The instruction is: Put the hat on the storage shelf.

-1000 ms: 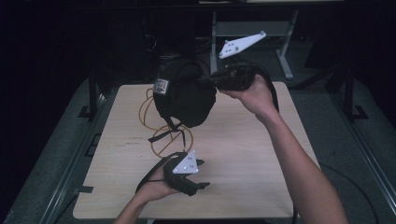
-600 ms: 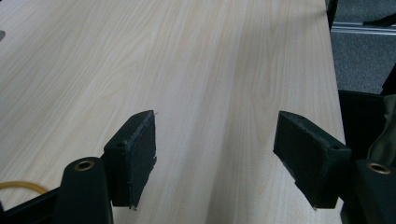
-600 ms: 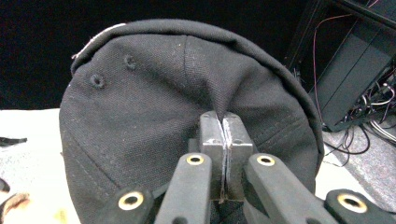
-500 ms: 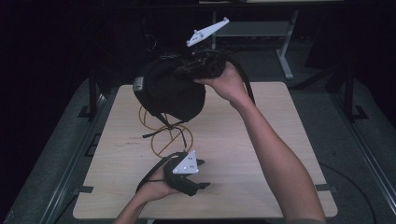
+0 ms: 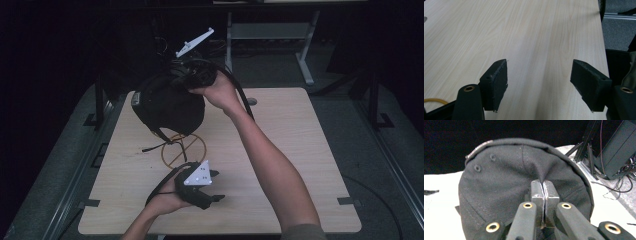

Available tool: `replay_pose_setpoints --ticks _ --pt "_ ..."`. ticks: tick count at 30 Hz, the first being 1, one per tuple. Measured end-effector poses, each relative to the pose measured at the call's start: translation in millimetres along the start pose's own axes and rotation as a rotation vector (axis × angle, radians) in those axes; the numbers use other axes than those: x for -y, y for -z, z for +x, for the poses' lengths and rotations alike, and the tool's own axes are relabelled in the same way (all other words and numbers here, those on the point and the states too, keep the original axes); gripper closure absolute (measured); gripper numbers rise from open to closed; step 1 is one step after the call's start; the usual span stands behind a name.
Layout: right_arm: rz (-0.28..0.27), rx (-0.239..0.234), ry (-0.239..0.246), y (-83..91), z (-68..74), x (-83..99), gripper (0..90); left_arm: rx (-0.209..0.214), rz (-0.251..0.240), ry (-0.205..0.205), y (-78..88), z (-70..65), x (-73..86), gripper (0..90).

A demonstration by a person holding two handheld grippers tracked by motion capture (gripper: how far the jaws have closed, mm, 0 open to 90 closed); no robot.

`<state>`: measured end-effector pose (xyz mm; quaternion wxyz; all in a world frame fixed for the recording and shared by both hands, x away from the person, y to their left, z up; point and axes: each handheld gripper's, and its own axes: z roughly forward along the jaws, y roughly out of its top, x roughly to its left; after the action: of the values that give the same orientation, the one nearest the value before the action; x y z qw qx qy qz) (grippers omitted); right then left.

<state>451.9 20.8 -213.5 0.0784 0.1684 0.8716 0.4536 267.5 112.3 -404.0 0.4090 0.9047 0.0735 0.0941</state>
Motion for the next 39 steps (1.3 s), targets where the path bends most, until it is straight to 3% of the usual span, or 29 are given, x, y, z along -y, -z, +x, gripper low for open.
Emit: replay_pose_setpoints --ticks 3,4,6,8,9,14,17,27,36,39 --pt "-0.045 0.005 -0.061 -13.4 -0.5 -0.3 79.6 0.001 0.0 0.007 -2.3 0.0 0.6 29.6" --pt "-0.045 0.005 -0.061 -13.4 -0.5 -0.3 79.6 0.001 0.0 0.007 -2.3 0.0 0.6 29.6" --pt "-0.039 0.003 -0.051 -19.6 2.0 0.9 70.3 -0.002 -0.003 0.002 -1.6 -0.5 1.1 29.6" --pt "-0.039 0.01 -0.055 -19.3 3.2 1.6 68.9 -0.006 -0.004 0.0 -0.5 0.2 1.5 29.6" --pt "-0.053 0.007 -0.052 -17.1 2.0 4.0 64.0 -0.01 -0.006 0.012 0.1 0.8 2.8 29.6" --pt "-0.066 -0.016 -0.096 -9.7 -1.2 13.1 54.8 -0.025 -0.015 0.023 2.1 1.3 4.6 29.6" --pt "-0.07 -0.025 -0.106 -6.5 -2.9 19.9 50.8 -0.029 -0.03 0.045 1.9 1.1 5.1 29.5" --pt "-0.091 -0.046 -0.152 9.9 -8.4 36.4 44.2 -0.059 -0.017 0.057 2.1 4.4 6.6 28.8" --pt "-0.101 -0.029 -0.172 25.5 -13.6 49.1 38.1 -0.054 -0.009 0.054 2.7 4.4 7.7 28.6" --pt "-0.109 -0.029 -0.178 31.1 -16.1 52.2 35.6 -0.049 -0.031 0.076 4.9 5.8 8.0 28.7"
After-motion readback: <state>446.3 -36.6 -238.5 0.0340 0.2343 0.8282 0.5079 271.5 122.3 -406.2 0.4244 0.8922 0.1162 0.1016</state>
